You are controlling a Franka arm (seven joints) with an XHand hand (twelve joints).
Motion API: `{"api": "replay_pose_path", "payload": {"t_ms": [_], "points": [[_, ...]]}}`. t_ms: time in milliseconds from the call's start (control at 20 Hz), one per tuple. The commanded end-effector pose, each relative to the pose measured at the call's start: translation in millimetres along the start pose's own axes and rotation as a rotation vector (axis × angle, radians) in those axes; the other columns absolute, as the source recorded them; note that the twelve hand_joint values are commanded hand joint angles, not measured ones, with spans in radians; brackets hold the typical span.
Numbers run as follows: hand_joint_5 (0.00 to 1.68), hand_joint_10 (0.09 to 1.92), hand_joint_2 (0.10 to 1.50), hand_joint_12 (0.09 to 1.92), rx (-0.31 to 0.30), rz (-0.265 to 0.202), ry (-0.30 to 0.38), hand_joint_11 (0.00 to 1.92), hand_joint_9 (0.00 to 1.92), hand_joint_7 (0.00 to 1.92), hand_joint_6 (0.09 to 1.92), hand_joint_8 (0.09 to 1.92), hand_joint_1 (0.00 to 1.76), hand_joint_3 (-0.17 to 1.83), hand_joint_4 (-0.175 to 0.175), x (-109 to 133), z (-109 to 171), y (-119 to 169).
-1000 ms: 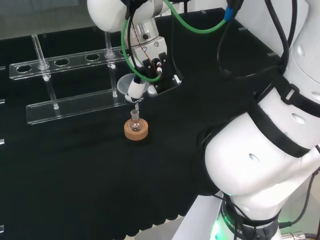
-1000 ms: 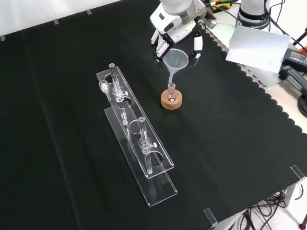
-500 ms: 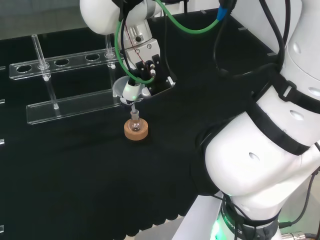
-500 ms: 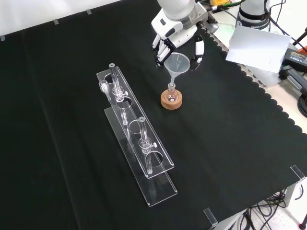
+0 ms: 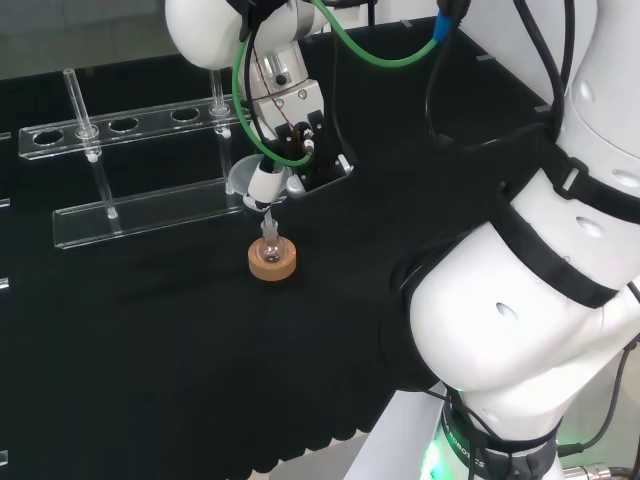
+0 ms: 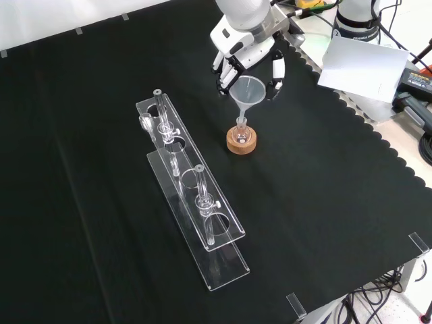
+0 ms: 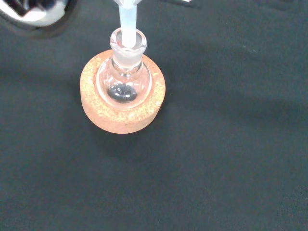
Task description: Place the funnel on the round-bottom flask.
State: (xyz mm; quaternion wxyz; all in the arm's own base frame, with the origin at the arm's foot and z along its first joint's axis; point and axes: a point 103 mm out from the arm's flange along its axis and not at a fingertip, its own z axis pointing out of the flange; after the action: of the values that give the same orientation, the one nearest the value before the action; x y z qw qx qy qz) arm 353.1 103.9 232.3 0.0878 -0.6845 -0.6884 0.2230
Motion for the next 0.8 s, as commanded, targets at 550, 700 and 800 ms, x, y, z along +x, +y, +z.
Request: {"api": "replay_pose_path", "payload": {"t_ms": [550, 700, 800], "points": [[0.66, 0.47, 0.73, 1.24, 0.024, -0.015, 0.023, 0.63, 1.00, 0.80, 0.80, 0.70, 0.76, 0.64, -0.041, -3.3, 15.9, 14.6], [0.66, 0.47, 0.73, 1.24, 0.027, -0.021, 0.023, 0.63, 1.00, 0.80, 0.80, 0.70, 0.76, 0.64, -0.042, -1.9, 19.5, 17.4], [0.66, 0.47, 0.73, 1.24, 0.031, -0.023, 0.021, 0.63, 1.00, 0.80, 0.80, 0.70, 0.76, 0.64, -0.041, -1.0, 21.2, 18.4]]}}
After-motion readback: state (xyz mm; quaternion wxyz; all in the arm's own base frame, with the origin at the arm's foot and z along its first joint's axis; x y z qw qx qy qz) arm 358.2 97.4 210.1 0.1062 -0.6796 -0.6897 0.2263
